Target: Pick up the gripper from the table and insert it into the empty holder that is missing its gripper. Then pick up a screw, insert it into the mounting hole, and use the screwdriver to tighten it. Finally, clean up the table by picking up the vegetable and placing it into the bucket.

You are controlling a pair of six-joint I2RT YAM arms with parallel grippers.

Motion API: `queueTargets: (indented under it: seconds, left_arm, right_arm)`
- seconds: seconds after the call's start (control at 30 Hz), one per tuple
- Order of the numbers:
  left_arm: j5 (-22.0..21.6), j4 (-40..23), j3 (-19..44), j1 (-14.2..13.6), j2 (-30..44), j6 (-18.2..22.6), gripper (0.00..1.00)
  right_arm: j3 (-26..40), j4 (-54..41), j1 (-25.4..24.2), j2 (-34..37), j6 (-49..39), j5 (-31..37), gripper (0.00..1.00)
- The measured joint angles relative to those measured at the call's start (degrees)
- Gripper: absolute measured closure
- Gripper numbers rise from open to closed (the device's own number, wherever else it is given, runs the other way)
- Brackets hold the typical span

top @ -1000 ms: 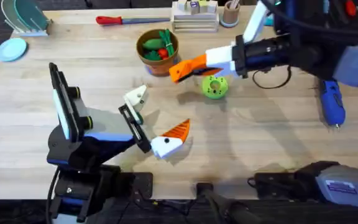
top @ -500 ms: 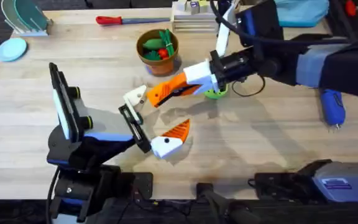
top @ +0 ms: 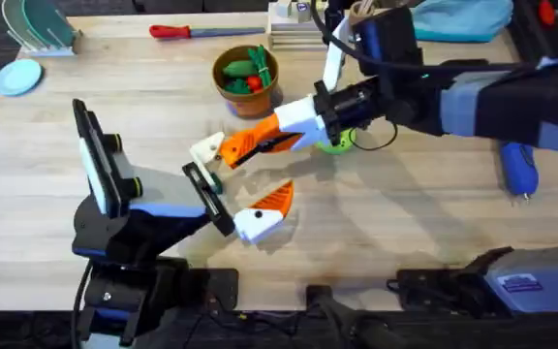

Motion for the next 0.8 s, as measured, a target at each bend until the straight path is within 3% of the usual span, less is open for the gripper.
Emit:
queueTargets:
  seconds: [0.33, 0.53, 0.8]
  left_arm:
    - [-1.70, 0.15, 0.00, 0.42, 0.00, -1.03, 0.008]
    - [-1.08, 0.09, 0.00, 0.28, 0.00, -1.68, 0.008]
    - [-3.48, 0.20, 0.00, 0.65, 0.37, -2.13, 0.008]
  right_arm:
    - [0.42, 10.40, 2.77, 5.05, 8.71, -0.60, 0.993]
    - [0.74, 11.52, 4.79, 5.26, 12.01, 2.78, 0.993]
    - [0.76, 16.50, 6.86, 5.26, 14.70, 9.38, 0.993]
